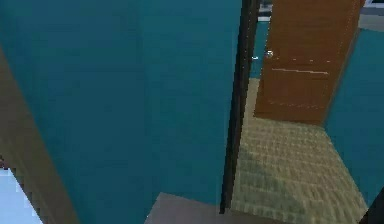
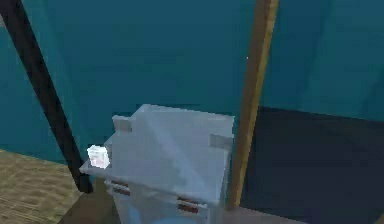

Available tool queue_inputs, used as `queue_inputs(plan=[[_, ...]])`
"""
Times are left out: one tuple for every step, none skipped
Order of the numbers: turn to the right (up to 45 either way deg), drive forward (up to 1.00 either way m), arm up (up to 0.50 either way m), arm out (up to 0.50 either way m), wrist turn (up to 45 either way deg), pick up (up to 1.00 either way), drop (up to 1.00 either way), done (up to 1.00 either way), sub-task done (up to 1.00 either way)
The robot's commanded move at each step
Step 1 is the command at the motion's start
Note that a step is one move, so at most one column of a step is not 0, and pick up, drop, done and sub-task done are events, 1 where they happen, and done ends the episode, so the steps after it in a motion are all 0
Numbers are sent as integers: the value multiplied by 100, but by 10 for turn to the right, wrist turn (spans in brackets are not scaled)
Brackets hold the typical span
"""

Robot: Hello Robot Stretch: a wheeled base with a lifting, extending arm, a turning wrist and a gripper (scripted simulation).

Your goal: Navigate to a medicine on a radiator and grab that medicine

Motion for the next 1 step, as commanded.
queue_inputs(plan=[[450, 0, 0, 0, 0, 0, 0, 0, 0]])
